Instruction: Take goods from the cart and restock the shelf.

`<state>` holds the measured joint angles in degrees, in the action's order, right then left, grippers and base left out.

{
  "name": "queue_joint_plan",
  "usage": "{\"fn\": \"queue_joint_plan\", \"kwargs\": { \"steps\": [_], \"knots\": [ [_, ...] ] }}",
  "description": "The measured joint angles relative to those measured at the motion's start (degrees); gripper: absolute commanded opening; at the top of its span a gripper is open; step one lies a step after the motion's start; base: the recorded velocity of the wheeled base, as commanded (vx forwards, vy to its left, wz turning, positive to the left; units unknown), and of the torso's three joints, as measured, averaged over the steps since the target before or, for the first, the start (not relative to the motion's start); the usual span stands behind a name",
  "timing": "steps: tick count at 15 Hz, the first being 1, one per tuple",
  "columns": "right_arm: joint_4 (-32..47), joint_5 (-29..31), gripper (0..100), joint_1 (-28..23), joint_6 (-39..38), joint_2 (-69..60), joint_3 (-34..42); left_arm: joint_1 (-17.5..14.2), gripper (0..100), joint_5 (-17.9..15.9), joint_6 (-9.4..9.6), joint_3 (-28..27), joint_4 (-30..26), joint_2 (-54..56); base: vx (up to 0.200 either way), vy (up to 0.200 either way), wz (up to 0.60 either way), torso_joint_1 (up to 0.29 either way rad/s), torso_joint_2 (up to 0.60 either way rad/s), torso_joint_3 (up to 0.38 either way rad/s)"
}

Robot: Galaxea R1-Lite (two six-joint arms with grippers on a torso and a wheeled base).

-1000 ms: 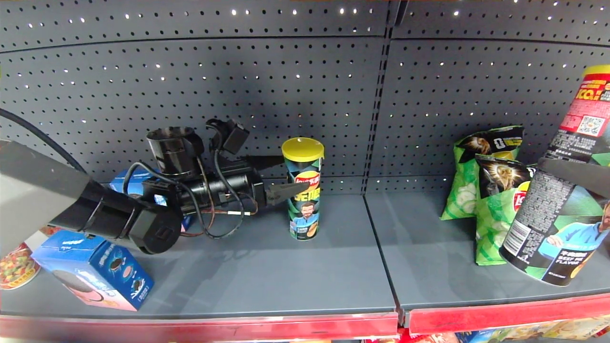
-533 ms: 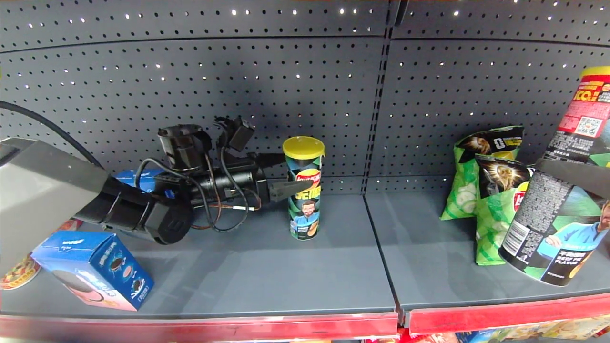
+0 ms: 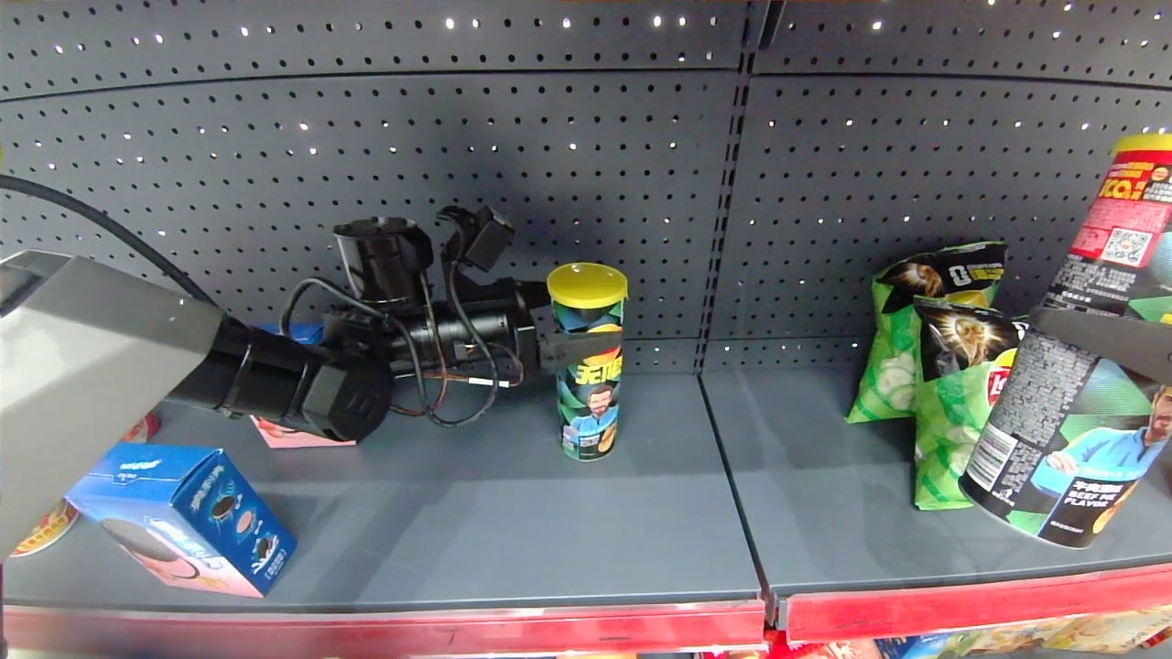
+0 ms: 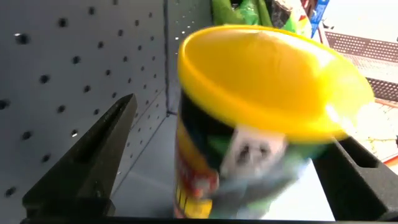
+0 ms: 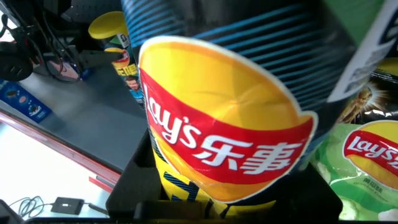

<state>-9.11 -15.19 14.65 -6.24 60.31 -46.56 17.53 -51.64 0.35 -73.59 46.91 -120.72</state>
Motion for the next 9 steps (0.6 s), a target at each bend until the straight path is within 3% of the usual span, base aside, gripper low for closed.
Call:
{"fn": "queue_joint_plan", "kwargs": {
  "steps": [7,8,9],
  "knots": [
    [0.05,0.02,0,-0.16,0.01,0.0,0.0,1.43,100,0.07,0.13,-0.3,0.06,-0.67,0.0,0.0,0.0,0.0,0.0,0.0],
    [0.02,0.02,0,-0.16,0.01,0.0,-0.02,1.43,0,0.07,0.16,-0.3,0.13,-0.72,0.0,0.0,0.0,0.0,0.0,0.0],
    [0.05,0.0,0,-0.16,0.01,0.0,-0.02,1.45,0,0.05,0.3,-0.3,0.22,-0.77,0.0,0.0,0.0,0.0,0.0,0.0]
  ]
}}
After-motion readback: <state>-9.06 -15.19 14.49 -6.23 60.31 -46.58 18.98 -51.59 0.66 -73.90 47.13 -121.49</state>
